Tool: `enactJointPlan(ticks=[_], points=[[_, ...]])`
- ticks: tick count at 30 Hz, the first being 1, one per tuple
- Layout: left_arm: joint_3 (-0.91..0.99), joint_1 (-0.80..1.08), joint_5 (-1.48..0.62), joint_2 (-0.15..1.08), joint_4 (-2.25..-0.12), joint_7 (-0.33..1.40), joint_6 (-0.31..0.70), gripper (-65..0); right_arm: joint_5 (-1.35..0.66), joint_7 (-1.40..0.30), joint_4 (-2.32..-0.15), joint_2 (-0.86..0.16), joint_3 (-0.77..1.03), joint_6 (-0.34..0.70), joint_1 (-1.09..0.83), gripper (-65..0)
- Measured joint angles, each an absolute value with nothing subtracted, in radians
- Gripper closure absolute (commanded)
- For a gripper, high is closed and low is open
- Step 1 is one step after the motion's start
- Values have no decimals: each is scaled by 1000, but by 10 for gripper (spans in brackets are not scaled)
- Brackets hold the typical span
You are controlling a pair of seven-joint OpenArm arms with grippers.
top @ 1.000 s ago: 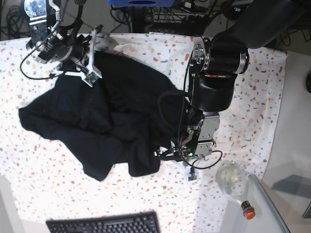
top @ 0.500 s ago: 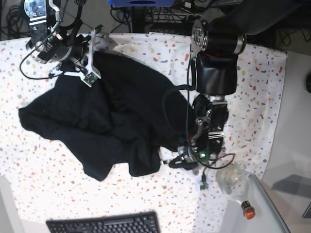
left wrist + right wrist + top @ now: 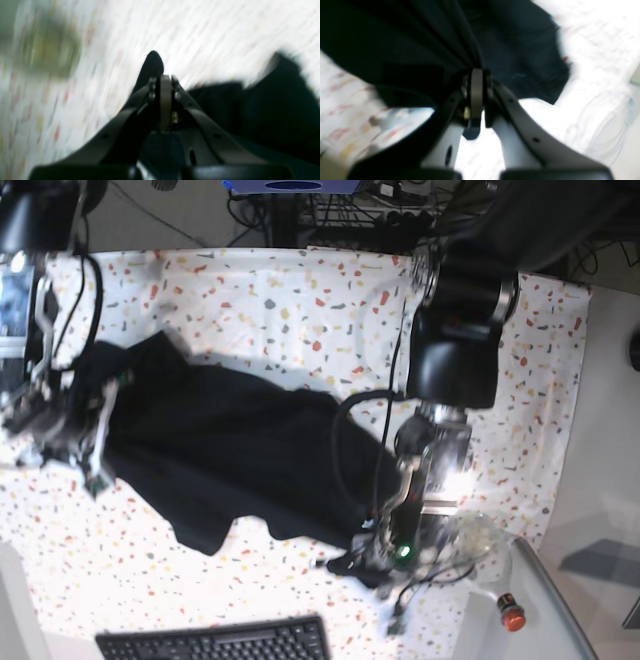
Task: Layout the t-shirt on the table in an organized manner, then fold the t-shirt properly
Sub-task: 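Grasp the hem with the left gripper and lift the shirt high, then hold the shirt with both grippers and lay it flat, stretching apart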
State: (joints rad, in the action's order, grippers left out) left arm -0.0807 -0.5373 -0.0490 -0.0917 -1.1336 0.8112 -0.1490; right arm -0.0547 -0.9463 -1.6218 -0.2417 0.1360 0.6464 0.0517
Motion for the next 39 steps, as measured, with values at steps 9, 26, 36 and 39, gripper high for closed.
enactJointPlan(ticks=[9, 26, 36, 39], points=[[-75, -955, -71, -136, -449, 449, -139, 0, -58, -686, -1003, -390, -10, 661, 602, 0], [-82, -525, -413, 61, -1553, 866, -257, 0, -76, -990, -1855, -422, 130, 648, 190, 0], [-89, -7, -368, 174, -1591, 778, -282, 0, -44, -802, -1675, -123, 173, 632, -229, 0], [-93, 44, -331, 200, -1571, 717, -273, 0, -49, -757, -1631, -110, 177, 569, -275, 0]])
